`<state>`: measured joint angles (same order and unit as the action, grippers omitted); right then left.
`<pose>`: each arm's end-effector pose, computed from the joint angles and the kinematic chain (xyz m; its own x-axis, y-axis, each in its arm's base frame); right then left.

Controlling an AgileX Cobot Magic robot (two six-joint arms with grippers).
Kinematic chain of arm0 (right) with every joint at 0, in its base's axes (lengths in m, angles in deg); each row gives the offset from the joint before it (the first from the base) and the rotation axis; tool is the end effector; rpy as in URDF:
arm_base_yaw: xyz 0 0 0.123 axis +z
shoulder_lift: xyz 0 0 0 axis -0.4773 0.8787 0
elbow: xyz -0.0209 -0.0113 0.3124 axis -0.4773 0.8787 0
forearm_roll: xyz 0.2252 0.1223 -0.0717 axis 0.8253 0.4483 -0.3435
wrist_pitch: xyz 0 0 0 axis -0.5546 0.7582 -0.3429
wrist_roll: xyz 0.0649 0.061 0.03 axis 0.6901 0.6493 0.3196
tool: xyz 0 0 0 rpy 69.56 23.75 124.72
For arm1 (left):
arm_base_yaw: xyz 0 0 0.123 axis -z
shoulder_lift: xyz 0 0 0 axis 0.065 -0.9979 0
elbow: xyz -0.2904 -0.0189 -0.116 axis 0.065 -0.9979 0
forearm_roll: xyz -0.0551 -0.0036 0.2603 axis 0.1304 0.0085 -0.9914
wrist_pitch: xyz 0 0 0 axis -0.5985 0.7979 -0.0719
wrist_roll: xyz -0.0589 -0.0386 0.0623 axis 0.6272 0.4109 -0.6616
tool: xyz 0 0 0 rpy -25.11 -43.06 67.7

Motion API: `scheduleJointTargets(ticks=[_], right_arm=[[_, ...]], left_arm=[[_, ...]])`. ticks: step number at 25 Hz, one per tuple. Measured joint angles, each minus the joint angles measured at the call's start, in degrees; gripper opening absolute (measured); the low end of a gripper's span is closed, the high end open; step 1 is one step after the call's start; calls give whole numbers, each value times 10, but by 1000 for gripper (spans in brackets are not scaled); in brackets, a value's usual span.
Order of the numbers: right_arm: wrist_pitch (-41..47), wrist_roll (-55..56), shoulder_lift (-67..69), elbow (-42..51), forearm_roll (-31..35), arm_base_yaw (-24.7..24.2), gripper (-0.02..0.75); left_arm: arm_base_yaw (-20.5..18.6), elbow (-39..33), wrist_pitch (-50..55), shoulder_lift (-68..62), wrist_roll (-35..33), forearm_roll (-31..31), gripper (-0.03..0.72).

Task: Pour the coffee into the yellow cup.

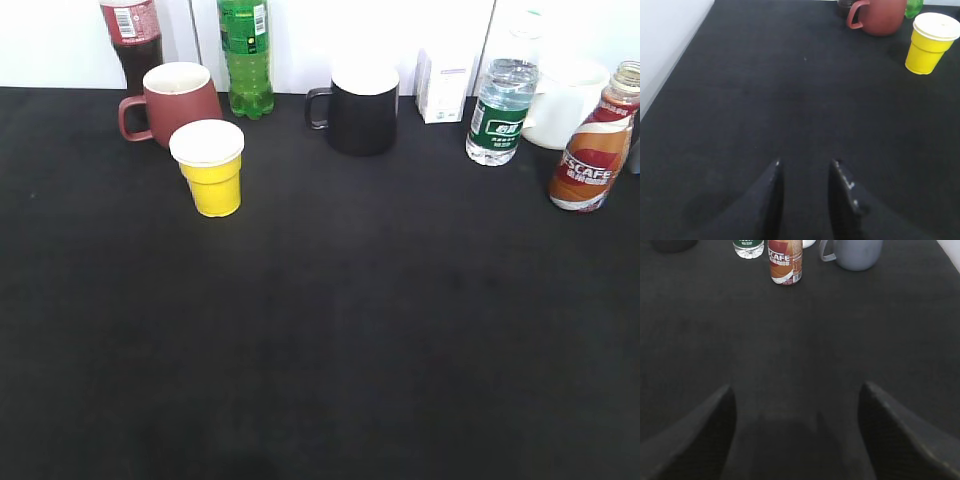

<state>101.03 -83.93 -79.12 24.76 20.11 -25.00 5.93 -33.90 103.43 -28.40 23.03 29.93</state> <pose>-0.0187 -0.0030 0.2847 -0.4293 -0.0006 -0.9032 -0.0325 0.9994 0.0148 -0.0218 0.0058 0.2880 -0.4374 -0.0258 -0.8989 -0.0275 0.9995 -0.0153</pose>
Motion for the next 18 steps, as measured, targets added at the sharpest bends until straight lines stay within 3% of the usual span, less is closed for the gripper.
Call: scheduleJointTargets(ticks=[11, 13, 15, 18], right_arm=[[0, 0, 0, 0, 0, 0, 589], [0, 0, 0, 0, 0, 0, 589], [0, 0, 0, 0, 0, 0, 589], [0, 0, 0, 0, 0, 0, 589]], left_arm=[[0, 0, -2, 0, 0, -1, 244], [0, 11, -23, -16, 0, 0, 295], [0, 32, -100, -72, 0, 0, 386], [0, 39, -320, -181, -36, 23, 428]])
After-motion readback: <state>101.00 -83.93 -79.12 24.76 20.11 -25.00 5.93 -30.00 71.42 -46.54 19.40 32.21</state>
